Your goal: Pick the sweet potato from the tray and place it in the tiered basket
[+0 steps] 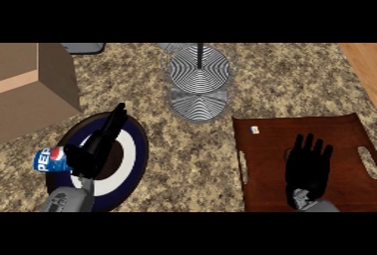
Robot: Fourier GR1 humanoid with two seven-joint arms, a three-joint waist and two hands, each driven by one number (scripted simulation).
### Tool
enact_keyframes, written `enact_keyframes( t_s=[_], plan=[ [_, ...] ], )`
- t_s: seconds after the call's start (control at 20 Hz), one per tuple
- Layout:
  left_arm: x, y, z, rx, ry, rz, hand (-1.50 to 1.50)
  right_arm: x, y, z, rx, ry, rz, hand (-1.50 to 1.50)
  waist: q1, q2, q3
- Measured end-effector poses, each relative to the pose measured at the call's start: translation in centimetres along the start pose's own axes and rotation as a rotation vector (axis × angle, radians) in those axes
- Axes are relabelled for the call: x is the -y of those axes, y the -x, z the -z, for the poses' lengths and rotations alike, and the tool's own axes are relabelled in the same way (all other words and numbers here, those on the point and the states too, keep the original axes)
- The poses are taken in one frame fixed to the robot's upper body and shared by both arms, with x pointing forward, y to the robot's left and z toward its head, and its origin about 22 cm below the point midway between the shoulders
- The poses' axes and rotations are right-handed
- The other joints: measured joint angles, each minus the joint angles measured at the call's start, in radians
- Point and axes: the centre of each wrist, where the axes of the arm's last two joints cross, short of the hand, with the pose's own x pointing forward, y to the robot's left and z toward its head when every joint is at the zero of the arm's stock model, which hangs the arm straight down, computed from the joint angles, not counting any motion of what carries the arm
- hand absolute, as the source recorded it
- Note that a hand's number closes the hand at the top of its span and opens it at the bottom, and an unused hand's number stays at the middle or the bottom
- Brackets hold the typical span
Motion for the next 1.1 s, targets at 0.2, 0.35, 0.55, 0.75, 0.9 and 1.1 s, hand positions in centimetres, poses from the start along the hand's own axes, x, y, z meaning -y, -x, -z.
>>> enact_keyframes(
  t_s=[0.2, 0.35, 0.55, 0.75, 0.9, 1.1],
  plan=[
    [-0.1, 0.2, 0.2, 0.004, -0.002, 0.006, 0.0, -0.4, -0.1, 0.5, 0.008, 0.005, 0.044, 1.5, 0.002, -0.004, -0.004],
    [-0.1, -0.1, 0.3, 0.009, -0.001, 0.009, 0.0, -0.8, -0.1, 0.6, 0.063, 0.04, 0.096, 1.5, 0.003, -0.005, -0.006],
    [0.5, -0.3, 0.2, 0.006, 0.004, 0.005, 0.0, -1.1, 0.3, 0.7, 0.111, 0.088, 0.114, 1.5, 0.002, -0.007, -0.008],
    [-0.2, -0.7, -0.2, 0.003, 0.006, 0.005, 0.0, -1.2, 0.0, 1.0, 0.139, 0.107, 0.103, 1.5, 0.001, -0.006, -0.008],
    [0.0, -0.9, -0.2, 0.007, 0.008, 0.0, 0.0, -1.1, -0.2, 0.8, 0.145, 0.125, 0.095, 1.5, 0.0, -0.005, -0.009],
    [-0.4, -0.1, -0.5, -0.005, -0.018, 0.0, 0.0, -0.9, -1.0, -1.8, -0.011, 0.068, 0.22, 1.5, -0.026, -0.01, -0.014]
  ],
)
